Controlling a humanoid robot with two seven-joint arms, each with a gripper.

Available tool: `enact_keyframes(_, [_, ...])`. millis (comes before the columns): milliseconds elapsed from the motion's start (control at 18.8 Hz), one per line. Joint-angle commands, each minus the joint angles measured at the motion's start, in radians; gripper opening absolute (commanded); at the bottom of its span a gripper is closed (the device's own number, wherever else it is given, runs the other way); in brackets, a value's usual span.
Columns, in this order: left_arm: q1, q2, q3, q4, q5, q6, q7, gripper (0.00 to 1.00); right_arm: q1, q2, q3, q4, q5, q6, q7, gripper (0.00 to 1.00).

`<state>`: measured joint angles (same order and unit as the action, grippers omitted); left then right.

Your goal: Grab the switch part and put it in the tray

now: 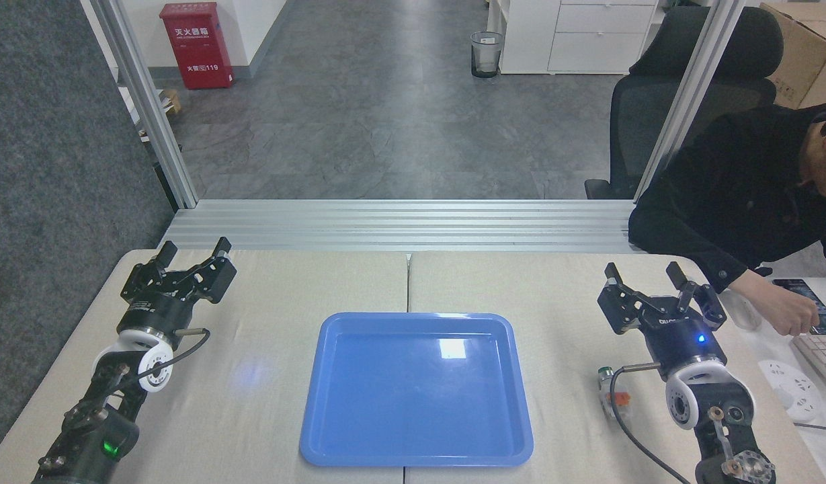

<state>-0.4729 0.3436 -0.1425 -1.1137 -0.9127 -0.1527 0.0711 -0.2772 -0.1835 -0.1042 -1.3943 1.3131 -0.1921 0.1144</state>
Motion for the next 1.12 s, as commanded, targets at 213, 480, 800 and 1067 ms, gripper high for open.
enact_keyframes(213, [0.0,0.0,0.0,0.0,0.0,0.001,-0.001,1.0,0.001,0.018,0.0,-0.006,0.002,0.036,-0.001,1.0])
enact_keyframes(480, [0.0,0.0,0.0,0.0,0.0,0.001,-0.001,1.0,0.003,0.022,0.001,-0.02,0.0,0.031,-0.004,1.0])
enact_keyframes(800, [-0.001,0.0,0.0,0.0,0.0,0.001,-0.001,1.0,0.003,0.022,0.0,-0.022,0.002,0.034,-0.002,1.0])
enact_keyframes(1067, [-0.001,0.0,0.0,0.0,0.0,0.001,-0.001,1.0,0.003,0.018,0.0,-0.022,0.002,0.033,-0.001,1.0])
